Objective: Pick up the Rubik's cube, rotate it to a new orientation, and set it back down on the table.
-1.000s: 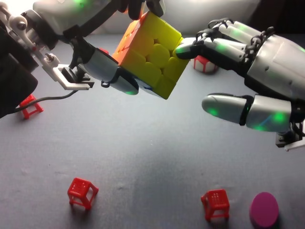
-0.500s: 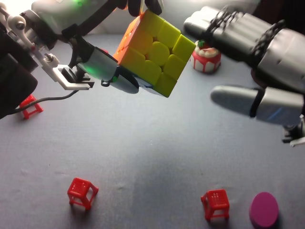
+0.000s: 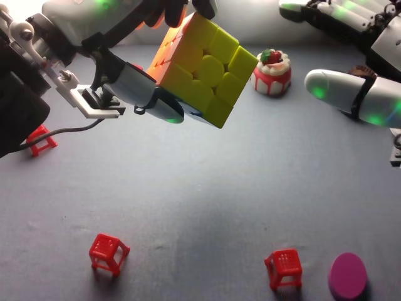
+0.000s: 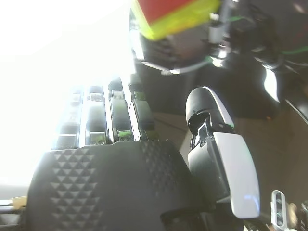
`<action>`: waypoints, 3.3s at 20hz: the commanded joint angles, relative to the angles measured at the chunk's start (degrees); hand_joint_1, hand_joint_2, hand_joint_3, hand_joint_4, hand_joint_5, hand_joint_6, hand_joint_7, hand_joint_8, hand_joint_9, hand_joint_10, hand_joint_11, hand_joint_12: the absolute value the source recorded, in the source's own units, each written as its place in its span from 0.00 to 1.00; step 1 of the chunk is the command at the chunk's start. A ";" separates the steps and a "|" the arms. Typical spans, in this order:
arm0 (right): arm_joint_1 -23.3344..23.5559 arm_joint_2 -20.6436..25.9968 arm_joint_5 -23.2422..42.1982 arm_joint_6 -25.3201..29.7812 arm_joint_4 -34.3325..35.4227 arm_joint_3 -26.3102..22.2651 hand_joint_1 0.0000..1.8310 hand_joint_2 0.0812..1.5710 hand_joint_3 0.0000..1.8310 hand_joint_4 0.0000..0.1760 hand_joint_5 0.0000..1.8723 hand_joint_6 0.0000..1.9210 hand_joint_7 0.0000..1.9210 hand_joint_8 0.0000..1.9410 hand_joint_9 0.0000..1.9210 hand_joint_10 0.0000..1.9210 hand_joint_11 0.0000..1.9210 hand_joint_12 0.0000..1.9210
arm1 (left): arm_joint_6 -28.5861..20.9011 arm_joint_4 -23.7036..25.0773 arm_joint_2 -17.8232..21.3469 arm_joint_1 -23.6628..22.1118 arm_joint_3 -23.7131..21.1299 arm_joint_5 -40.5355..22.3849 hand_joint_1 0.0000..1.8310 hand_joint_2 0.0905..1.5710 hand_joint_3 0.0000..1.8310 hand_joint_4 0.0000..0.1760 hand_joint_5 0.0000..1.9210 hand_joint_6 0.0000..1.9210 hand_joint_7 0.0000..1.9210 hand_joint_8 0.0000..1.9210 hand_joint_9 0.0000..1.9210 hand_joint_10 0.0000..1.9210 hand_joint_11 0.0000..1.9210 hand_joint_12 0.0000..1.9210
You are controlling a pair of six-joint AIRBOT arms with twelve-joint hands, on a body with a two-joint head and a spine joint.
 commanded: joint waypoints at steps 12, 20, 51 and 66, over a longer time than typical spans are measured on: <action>-0.42 -4.29 1.00 0.34 -0.62 3.61 0.00 0.87 0.00 0.00 0.00 0.00 0.00 0.00 0.00 0.00 0.02 0.01 | -0.85 -0.25 0.10 -0.79 -0.72 -10.30 0.66 0.61 0.23 0.00 0.48 0.68 0.37 0.71 0.28 0.91 0.31 1.00; 0.30 -5.87 -0.60 0.34 -2.70 4.41 0.00 0.86 0.00 0.00 0.01 0.00 0.08 0.02 0.12 0.13 0.00 0.59 | -1.17 -0.01 -0.39 -1.05 -0.74 -10.78 0.68 0.56 0.27 0.00 0.52 0.48 0.41 0.81 0.34 1.00 0.44 1.00; 0.94 -6.07 4.42 0.34 -12.85 -2.06 0.05 0.85 0.00 0.00 0.00 0.19 0.11 0.01 0.00 0.48 0.00 0.84 | -0.97 -1.12 -0.36 -0.91 -0.54 -10.95 0.64 0.67 0.01 0.00 0.52 0.51 0.25 0.83 0.18 0.99 0.25 1.00; 1.54 -6.10 4.60 0.34 -18.54 -4.33 0.00 0.86 0.00 0.00 0.00 0.46 0.10 0.25 0.01 0.71 0.00 0.94 | -0.73 -2.60 -0.95 -0.26 0.09 -9.81 0.64 0.71 0.00 0.00 0.50 0.57 0.27 0.66 0.18 0.83 0.18 1.00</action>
